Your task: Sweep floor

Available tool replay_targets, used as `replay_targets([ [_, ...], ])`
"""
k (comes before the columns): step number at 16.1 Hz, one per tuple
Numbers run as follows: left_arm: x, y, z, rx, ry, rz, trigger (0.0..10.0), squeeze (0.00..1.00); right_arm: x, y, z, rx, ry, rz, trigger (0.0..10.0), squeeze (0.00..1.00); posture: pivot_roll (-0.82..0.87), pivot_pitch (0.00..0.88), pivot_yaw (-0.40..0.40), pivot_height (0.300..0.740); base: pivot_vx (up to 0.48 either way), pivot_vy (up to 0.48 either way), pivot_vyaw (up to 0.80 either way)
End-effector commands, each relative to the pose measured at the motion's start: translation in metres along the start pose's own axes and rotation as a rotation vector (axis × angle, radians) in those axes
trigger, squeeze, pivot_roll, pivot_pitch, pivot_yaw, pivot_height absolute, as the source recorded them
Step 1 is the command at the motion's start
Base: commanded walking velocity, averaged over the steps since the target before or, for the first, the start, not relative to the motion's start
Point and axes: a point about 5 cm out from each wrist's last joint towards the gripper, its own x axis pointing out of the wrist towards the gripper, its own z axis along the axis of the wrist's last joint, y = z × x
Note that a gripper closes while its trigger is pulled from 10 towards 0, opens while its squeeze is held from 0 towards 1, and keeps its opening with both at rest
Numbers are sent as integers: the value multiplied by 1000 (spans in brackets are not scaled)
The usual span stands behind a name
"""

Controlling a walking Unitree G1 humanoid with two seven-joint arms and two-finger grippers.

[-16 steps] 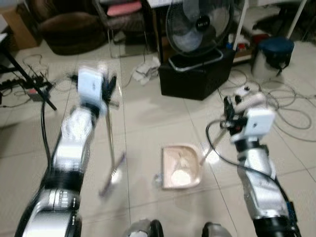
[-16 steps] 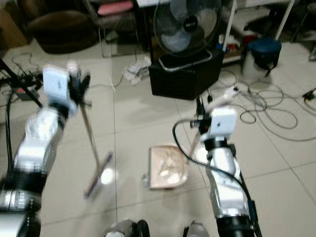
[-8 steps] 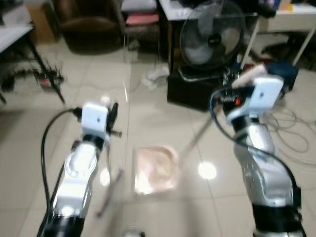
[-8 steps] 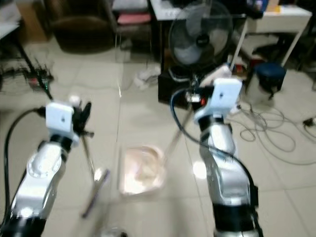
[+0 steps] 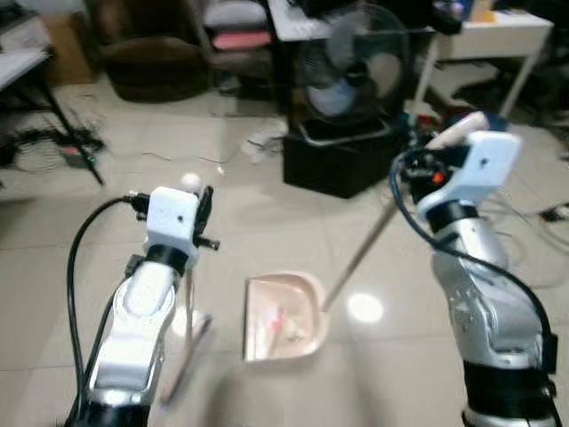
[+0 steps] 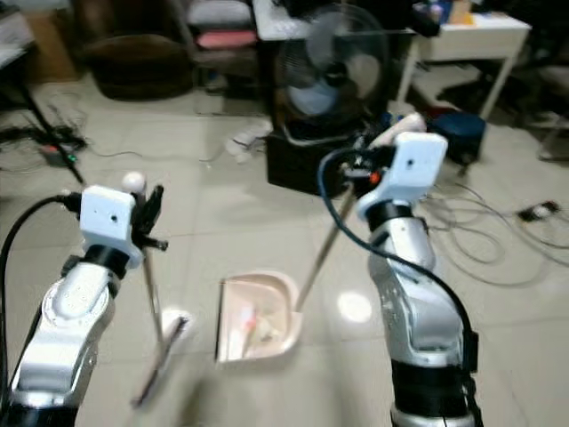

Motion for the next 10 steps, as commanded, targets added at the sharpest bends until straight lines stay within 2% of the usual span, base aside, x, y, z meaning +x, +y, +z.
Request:
replay_targets([
  [1, 1, 2, 4, 19, -7, 9, 10000, 0, 1, 9, 17, 19, -67, 29, 10000, 0, -68, 0, 87, 740, 0, -480, 0],
  [5, -2, -2, 0, 12, 17, -8, 10000, 0, 0, 9, 20, 7, -63, 22, 10000, 0, -76, 0, 92, 740, 0, -480, 0],
  [9, -10, 1, -6, 19, 45, -6, 10000, 0, 0, 11, 20, 11, -56, 24, 10000, 0, -73, 0, 88, 740, 0, -480, 0],
  [10, -12, 2, -8, 15, 47, 1, 10000, 0, 0, 11, 19, 28, -51, 21, 10000, 0, -70, 0, 85, 740, 0, 0, 0],
])
